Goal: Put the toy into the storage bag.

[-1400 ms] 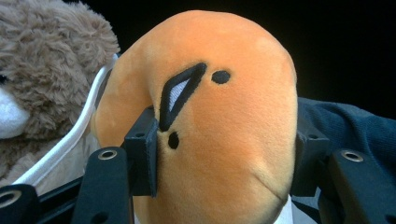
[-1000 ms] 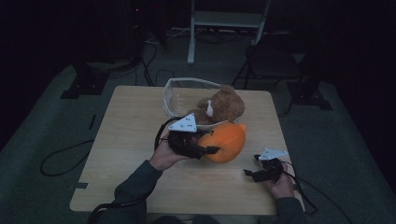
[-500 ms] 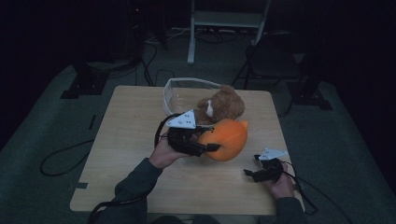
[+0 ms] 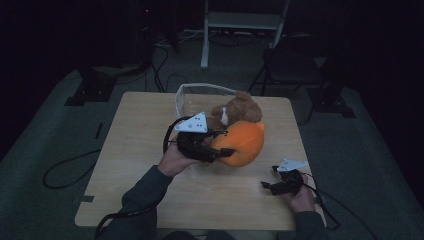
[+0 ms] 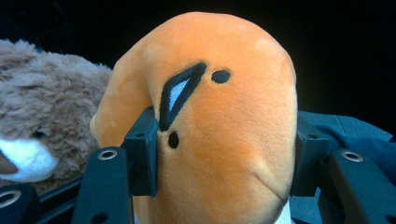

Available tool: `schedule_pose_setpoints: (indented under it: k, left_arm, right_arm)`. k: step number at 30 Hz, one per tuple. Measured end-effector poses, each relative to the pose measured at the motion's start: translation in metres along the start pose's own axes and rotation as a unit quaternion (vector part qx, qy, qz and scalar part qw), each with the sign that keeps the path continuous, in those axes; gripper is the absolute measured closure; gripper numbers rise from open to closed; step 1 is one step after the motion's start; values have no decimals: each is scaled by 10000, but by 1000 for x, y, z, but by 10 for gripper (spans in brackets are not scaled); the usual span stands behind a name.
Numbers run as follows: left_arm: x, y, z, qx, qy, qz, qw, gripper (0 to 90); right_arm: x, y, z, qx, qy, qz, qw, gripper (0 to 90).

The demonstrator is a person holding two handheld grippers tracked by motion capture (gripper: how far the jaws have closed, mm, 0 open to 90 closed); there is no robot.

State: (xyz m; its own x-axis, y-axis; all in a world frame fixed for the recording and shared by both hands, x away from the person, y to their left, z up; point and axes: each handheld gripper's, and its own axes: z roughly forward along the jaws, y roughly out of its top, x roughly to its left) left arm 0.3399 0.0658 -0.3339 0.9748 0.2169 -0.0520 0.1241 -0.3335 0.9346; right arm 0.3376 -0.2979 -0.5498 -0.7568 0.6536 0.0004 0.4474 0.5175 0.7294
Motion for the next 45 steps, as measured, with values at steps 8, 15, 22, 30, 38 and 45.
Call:
schedule_pose_setpoints:
  k: [8,15,22,30,38,45]
  left_arm:
    - [2,5,-4,-62,27,18,10000,419]
    - [4,7,-9,-105,75,17,9999,419]
    - [4,11,-13,-149,125,58,9998,419]
    - [6,13,-15,-166,143,66,9997,419]
    - [6,16,-18,-180,164,83,9997,419]
    - [7,19,-21,-204,195,107,9995,419]
  right_arm:
    - [0,0,0,-2,-4,-1,10000,147]
    - [0,0,0,4,-2,10,10000,147]
    - [0,0,0,4,0,9,10000,147]
    - [0,0,0,5,-1,11,10000,147]
    - [0,0,0,7,-1,15,10000,146]
    - [0,0,0,5,-1,12,10000,147]
